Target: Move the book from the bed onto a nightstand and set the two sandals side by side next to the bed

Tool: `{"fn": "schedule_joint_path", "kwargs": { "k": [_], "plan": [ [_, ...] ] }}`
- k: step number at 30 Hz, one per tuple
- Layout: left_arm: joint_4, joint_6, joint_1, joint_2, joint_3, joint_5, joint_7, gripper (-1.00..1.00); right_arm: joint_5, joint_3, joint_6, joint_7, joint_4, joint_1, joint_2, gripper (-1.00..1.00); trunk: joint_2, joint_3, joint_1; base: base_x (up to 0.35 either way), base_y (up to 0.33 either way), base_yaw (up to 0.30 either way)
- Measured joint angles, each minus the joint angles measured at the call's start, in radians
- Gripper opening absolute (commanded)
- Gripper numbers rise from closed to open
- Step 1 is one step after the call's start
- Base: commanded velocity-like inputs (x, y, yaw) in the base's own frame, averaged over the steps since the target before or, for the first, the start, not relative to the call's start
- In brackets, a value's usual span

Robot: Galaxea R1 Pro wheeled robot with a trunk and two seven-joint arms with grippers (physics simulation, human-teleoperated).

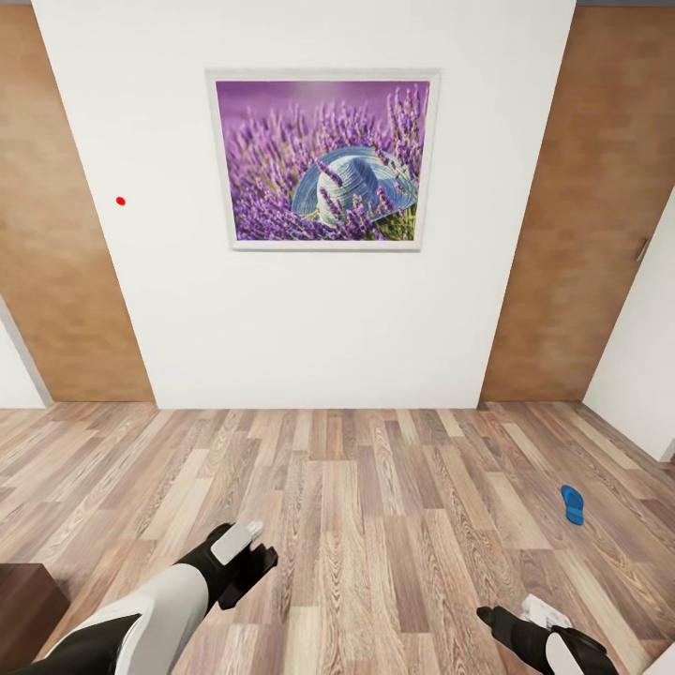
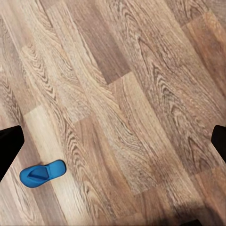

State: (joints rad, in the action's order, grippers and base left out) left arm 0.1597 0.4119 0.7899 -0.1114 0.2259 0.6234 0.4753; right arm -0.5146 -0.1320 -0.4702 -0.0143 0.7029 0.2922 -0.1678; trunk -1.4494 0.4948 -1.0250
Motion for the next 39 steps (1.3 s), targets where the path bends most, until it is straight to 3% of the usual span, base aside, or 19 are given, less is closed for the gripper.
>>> {"fn": "schedule_joint_path", "kwargs": {
  "k": [8, 15, 27, 39],
  "plan": [
    [-0.003, -0.003, 0.0, -0.003, 0.003, 0.002, 0.005, 1.0, 0.0, 0.001, -0.001, -0.001, 0.0, 0.0, 0.0, 1.0, 0.0, 0.0, 0.0, 0.0, 0.0, 0.0],
    [-0.008, -0.004, 0.0, -0.003, 0.01, 0.003, 0.008, 1.0, 0.0, 0.001, -0.002, -0.001, 0.001, 0.0, 0.0, 1.0, -0.049, 0.022, -0.027, 0.0, 0.0, 0.0],
    [-0.043, -0.007, -0.001, 0.022, 0.103, 0.015, 0.011, 1.0, 0.0, 0.003, -0.006, -0.001, 0.004, 0.0, 0.004, 1.0, -0.133, 0.06, -0.073, 0.0, 0.0, 0.0],
    [-0.05, -0.017, -0.003, 0.033, 0.122, 0.019, 0.011, 1.0, -0.002, 0.003, -0.047, -0.003, 0.007, 0.0, 0.011, 1.0, -0.217, 0.097, -0.119, 0.0, 0.0, 0.0]
  ]
}}
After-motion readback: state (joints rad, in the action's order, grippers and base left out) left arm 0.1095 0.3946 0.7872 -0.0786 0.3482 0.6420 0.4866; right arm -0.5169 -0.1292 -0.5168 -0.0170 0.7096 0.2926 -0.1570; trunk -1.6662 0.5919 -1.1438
